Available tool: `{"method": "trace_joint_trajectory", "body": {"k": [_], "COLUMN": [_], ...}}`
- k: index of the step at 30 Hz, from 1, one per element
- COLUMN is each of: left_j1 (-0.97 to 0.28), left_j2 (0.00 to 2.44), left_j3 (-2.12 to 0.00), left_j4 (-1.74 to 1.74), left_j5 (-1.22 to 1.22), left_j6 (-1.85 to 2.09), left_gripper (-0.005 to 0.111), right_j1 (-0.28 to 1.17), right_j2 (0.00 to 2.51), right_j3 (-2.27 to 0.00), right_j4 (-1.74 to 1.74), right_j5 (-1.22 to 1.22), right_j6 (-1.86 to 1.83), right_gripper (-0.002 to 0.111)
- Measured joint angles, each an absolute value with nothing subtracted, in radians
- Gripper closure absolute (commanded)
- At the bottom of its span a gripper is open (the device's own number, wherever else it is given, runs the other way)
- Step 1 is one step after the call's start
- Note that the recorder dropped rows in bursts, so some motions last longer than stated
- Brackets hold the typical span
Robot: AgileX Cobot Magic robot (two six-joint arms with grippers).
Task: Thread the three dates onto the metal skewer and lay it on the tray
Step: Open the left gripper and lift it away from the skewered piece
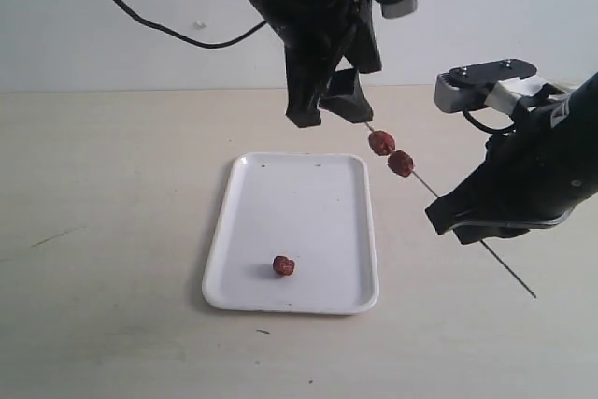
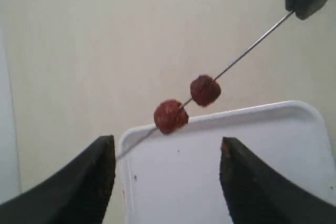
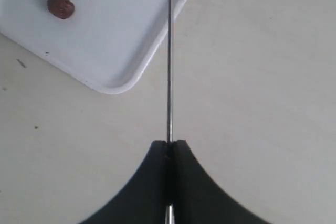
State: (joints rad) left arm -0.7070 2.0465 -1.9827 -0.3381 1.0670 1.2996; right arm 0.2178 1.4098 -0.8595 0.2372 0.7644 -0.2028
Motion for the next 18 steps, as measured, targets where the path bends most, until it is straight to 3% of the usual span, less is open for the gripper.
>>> {"method": "trace_joint_trajectory", "body": {"k": [8,18], "left_j1": [-0.707,-0.707], "left_j2": [2.001,2.078], "left_j3": [-1.983,-1.961], "left_j4": [-0.098,-0.094], "left_j5": [1.216,1.222], "left_j6": [0.495,0.145], "left_gripper": [0.049,0.049], "right_j1": [0.218,0.218], "right_j2": [1.262,1.012], "right_j3": [-0.648,-0.604], "right_j4": [0.079,0.072], "right_j5": [0.754,0.853], "right_j6": [-0.084,-0.06], "right_gripper": [0.108,0.108]}}
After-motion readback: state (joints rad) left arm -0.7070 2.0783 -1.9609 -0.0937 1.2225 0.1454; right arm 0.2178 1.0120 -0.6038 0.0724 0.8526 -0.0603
